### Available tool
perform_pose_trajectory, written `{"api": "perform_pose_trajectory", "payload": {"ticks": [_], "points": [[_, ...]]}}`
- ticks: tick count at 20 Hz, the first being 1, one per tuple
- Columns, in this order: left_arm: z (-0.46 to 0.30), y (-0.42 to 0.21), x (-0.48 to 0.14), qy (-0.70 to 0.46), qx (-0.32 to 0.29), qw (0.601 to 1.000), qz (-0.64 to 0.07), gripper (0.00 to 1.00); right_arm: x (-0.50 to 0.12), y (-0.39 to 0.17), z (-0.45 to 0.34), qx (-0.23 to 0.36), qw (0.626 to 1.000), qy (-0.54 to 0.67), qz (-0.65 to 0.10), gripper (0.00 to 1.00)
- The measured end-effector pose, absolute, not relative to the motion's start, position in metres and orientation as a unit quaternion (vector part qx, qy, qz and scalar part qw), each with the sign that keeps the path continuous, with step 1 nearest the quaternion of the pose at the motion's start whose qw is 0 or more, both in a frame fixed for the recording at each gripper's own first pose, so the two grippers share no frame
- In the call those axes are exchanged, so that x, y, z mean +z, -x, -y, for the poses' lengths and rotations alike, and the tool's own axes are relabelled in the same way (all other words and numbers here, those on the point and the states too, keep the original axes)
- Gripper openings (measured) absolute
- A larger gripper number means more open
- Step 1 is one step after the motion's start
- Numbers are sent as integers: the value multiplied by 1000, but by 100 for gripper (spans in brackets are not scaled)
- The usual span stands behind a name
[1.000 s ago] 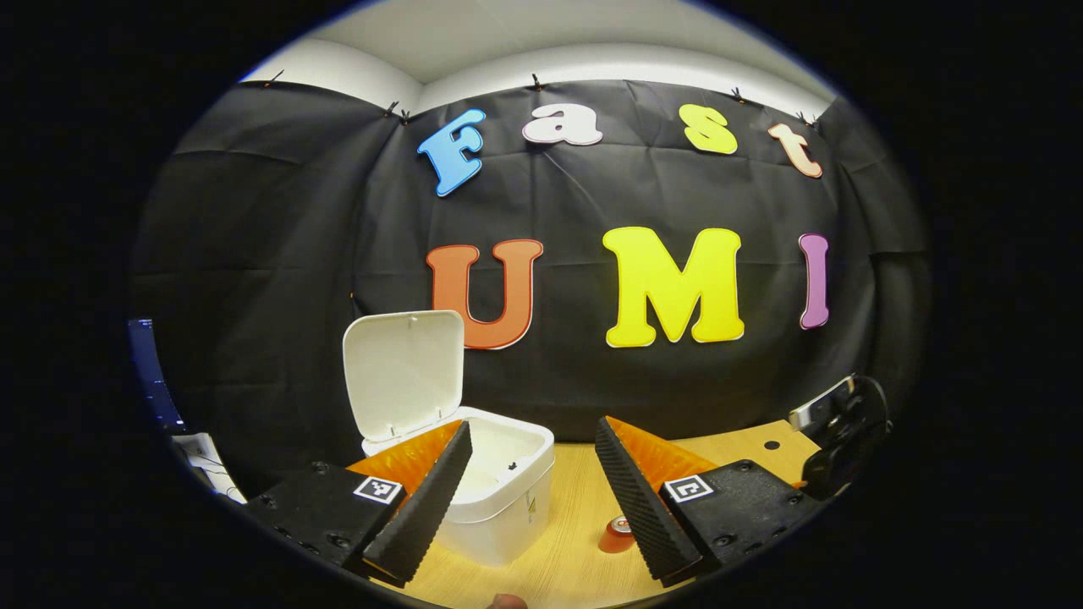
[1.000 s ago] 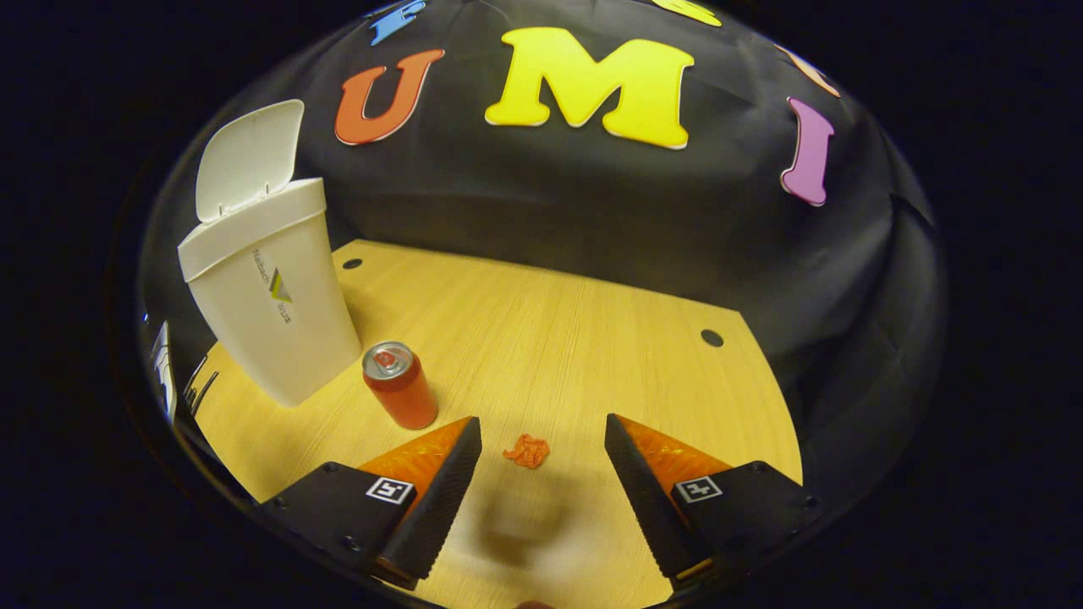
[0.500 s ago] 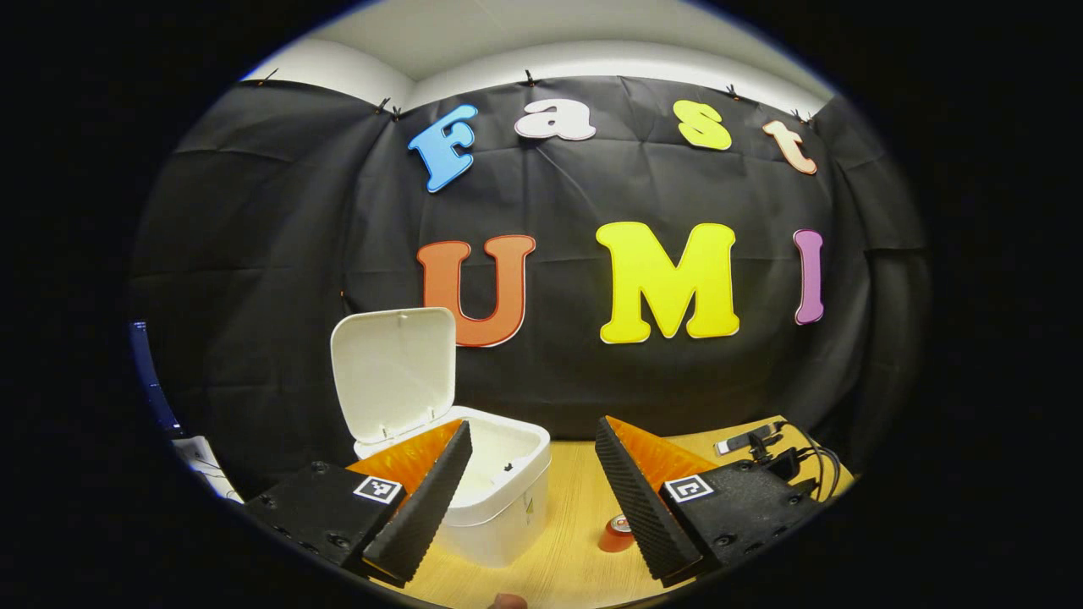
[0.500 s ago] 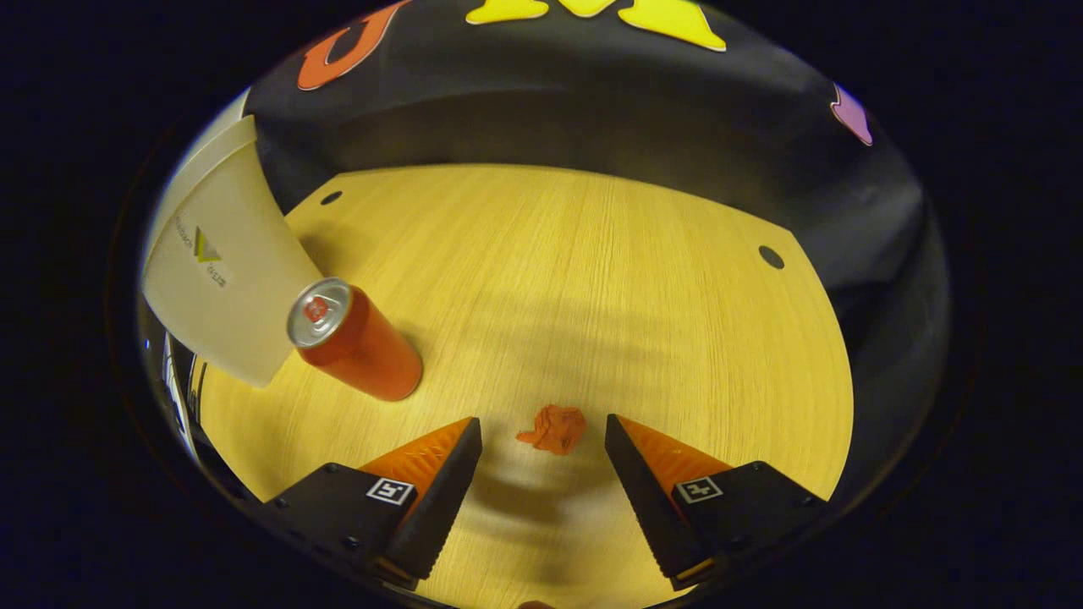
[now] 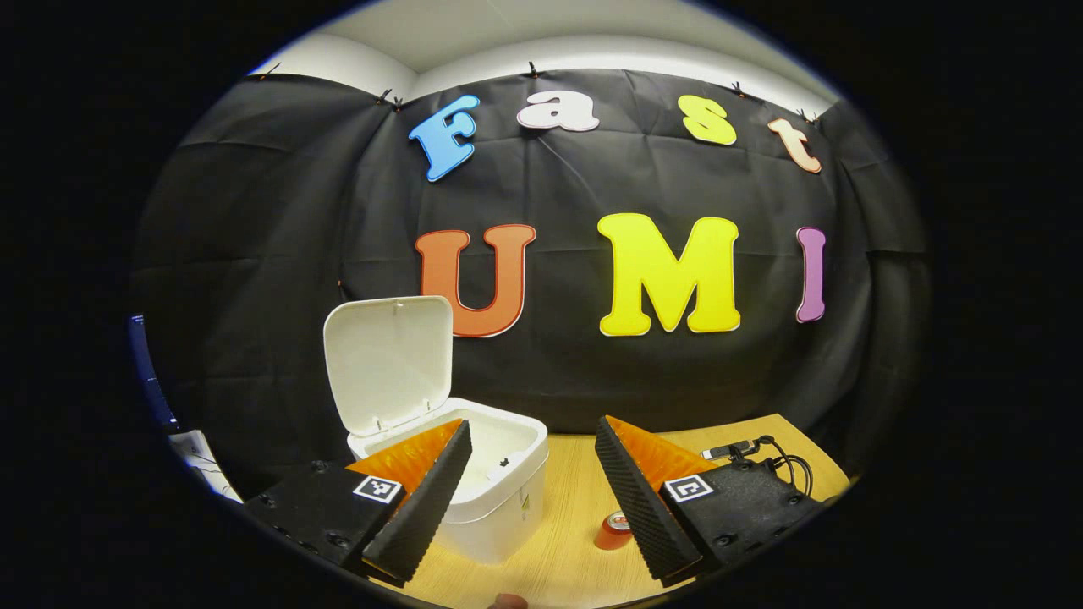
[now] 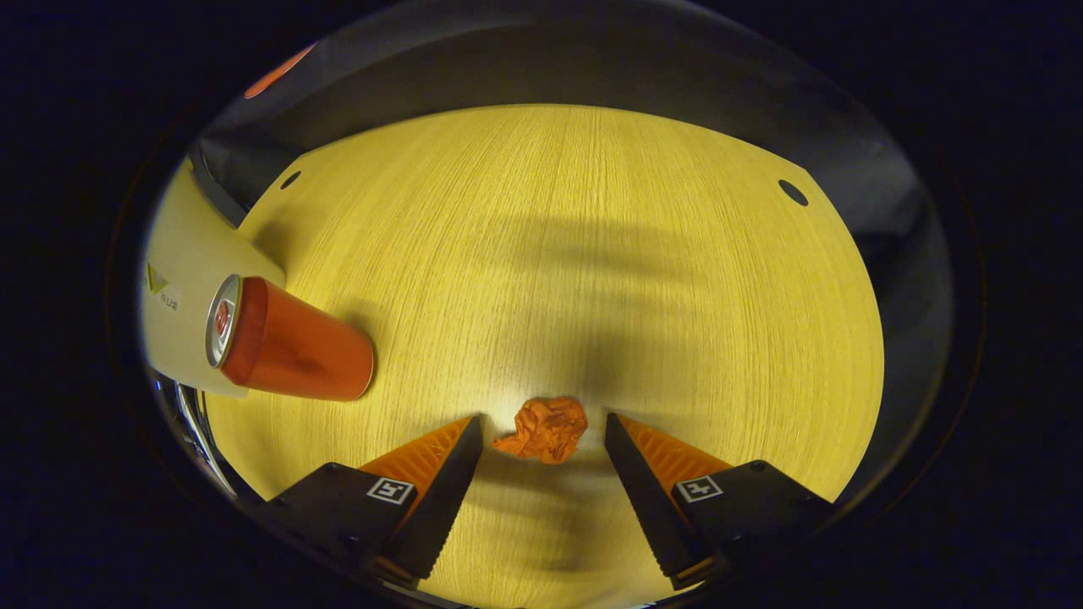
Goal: Press the lid of the desktop garbage bin to open it, pick up the crumpled paper on the desktop and throw it into the bin, then pick up the pop can on the desktop and drop it into the bin, and finally close the garbage bin lid.
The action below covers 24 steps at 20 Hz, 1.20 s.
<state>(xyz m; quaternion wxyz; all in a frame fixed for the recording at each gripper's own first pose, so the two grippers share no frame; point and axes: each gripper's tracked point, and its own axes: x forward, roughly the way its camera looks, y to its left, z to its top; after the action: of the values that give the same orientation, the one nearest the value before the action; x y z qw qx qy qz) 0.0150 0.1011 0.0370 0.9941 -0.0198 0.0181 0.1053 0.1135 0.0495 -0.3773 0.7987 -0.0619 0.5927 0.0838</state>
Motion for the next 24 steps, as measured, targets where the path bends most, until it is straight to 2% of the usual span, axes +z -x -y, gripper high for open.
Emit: {"api": "perform_pose_trajectory", "payload": {"ticks": [1, 3, 4, 5, 6, 8, 14, 15, 16, 17, 18, 24], "points": [[-102, -15, 37, 19, 107, 994, -18, 96, -378, -117, -49, 84, 801, 66, -588, 89], [-102, -15, 37, 19, 107, 994, -20, 96, -383, -115, -46, 85, 800, 71, -590, 69], [-102, -14, 36, 19, 108, 994, -22, 96, -373, -117, -43, 78, 801, 71, -589, 68], [-102, -13, 35, 19, 108, 994, -22, 96, -377, -116, -38, 79, 801, 73, -590, 40], [-103, -13, 34, 17, 109, 994, -24, 96, -376, -115, -36, 83, 799, 76, -591, 39], [-104, -12, 32, 15, 111, 993, -27, 96, -371, -116, -31, 71, 807, 85, -581, 28], [-107, -9, 30, 20, 113, 993, -31, 96, -319, -119, -34, 87, 845, 58, -525, 27], [-107, -8, 29, 21, 114, 993, -31, 96, -305, -121, -36, 89, 856, 54, -507, 24], [-108, -7, 28, 20, 114, 993, -32, 96, -287, -126, -39, 92, 868, 51, -485, 27], [-109, -6, 27, 20, 114, 993, -34, 96, -269, -128, -43, 95, 880, 46, -463, 24], [-110, -5, 27, 20, 113, 993, -34, 96, -251, -134, -47, 101, 892, 40, -439, 27], [-112, 4, 25, 13, 110, 993, -35, 96, -104, -158, -101, 158, 953, 23, -256, 27]]}}
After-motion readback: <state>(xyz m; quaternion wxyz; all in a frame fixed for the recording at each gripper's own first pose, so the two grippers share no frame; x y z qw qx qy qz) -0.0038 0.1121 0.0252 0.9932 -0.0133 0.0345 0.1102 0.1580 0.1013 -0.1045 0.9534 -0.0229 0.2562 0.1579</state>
